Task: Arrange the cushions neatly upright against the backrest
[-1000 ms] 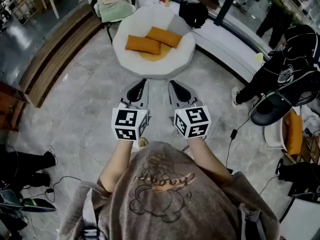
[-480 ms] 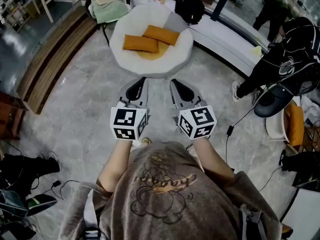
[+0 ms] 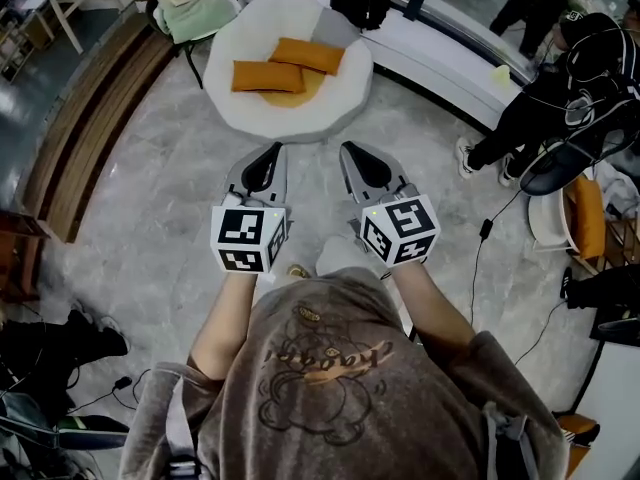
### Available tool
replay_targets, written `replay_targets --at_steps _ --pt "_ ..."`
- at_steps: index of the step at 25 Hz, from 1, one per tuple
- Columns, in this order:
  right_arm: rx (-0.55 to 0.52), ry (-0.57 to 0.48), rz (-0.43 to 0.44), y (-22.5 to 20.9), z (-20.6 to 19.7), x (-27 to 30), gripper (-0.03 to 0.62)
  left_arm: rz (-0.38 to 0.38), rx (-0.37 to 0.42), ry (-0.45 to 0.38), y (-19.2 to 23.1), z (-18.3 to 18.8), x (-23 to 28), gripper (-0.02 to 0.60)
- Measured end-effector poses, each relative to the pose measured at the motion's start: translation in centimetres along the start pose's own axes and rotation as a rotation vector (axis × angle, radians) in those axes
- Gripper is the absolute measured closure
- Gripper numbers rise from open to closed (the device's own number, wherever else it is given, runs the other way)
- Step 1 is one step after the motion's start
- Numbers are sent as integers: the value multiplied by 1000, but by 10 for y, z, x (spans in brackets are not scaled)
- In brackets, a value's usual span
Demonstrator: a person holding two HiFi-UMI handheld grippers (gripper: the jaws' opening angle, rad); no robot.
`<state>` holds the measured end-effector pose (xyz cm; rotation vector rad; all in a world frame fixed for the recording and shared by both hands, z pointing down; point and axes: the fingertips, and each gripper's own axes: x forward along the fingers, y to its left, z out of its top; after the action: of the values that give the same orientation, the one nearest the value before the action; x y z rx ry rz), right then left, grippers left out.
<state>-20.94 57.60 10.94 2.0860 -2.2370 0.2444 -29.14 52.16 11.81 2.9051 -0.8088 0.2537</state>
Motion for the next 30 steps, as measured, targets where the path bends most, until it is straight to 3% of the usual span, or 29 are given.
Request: replay_targets --at_steps 15,30 --pt "0 -3 -23 -13 -8 33 574 -21 -3 11 23 -10 29 577" --pt "10 1 -27 -77 -3 95 574 -32 -7 21 49 0 120 577"
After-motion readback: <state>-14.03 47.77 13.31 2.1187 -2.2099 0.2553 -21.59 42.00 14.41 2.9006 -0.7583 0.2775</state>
